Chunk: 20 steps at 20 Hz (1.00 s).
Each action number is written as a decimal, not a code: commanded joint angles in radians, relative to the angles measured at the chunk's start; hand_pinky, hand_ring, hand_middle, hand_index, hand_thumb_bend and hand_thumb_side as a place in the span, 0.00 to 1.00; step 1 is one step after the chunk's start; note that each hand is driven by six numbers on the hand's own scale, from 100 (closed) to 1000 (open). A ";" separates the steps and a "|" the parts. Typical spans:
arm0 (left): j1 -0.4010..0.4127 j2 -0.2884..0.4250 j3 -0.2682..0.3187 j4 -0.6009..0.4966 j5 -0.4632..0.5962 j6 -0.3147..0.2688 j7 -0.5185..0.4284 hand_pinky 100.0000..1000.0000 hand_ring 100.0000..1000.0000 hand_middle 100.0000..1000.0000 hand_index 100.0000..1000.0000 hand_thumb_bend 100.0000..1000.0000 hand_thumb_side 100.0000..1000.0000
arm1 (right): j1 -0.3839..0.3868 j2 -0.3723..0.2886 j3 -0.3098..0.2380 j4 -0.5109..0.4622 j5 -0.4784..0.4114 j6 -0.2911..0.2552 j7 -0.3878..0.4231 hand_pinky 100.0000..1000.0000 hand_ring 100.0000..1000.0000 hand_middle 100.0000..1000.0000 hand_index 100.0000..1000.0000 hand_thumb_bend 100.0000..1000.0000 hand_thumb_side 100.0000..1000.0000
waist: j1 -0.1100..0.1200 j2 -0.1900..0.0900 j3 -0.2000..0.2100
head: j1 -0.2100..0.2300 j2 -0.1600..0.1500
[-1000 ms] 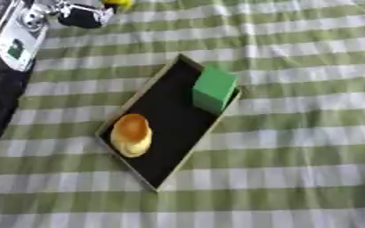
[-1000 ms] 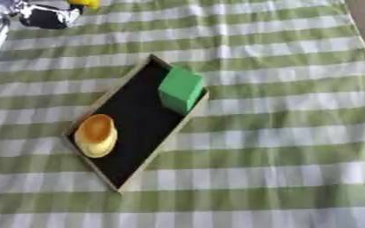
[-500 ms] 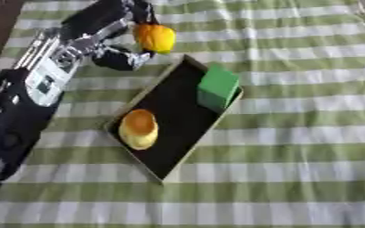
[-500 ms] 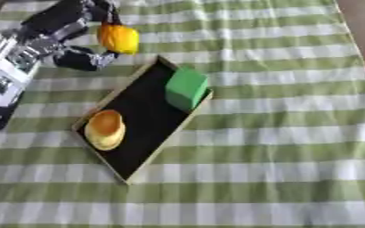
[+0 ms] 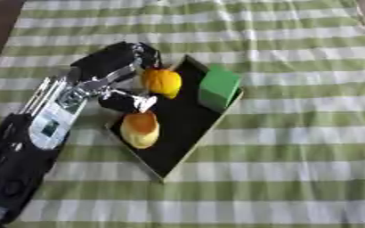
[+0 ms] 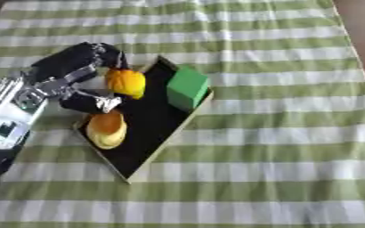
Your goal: Pick up objects on the table and place them in the box.
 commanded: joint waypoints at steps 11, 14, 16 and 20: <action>0.014 -0.026 -0.006 -0.005 -0.067 0.024 -0.084 0.87 0.92 0.84 0.92 0.14 0.46 | 0.006 -0.009 -0.007 -0.015 0.008 0.003 -0.002 0.85 0.86 0.56 0.71 0.00 0.46 | -0.001 -0.020 -0.002 | -0.001 -0.007; 0.015 -0.020 -0.001 -0.009 -0.087 -0.003 -0.105 0.91 0.96 0.86 0.93 0.34 0.60 | 0.007 -0.010 -0.006 -0.015 0.006 0.003 -0.004 0.85 0.86 0.56 0.71 0.00 0.46 | 0.001 -0.023 0.000 | -0.004 -0.005; 0.016 -0.017 0.002 -0.018 -0.093 -0.017 -0.108 0.90 0.97 0.85 0.93 0.38 0.61 | 0.008 -0.011 -0.006 -0.015 0.005 0.003 -0.004 0.85 0.86 0.56 0.71 0.00 0.46 | 0.002 -0.025 0.001 | -0.005 -0.003; 0.013 -0.008 0.020 -0.057 -0.076 -0.025 -0.085 0.88 0.95 0.84 0.92 0.34 0.55 | 0.010 -0.013 -0.007 -0.015 0.004 0.003 -0.005 0.85 0.86 0.56 0.71 0.00 0.46 | 0.000 -0.031 0.003 | -0.006 -0.001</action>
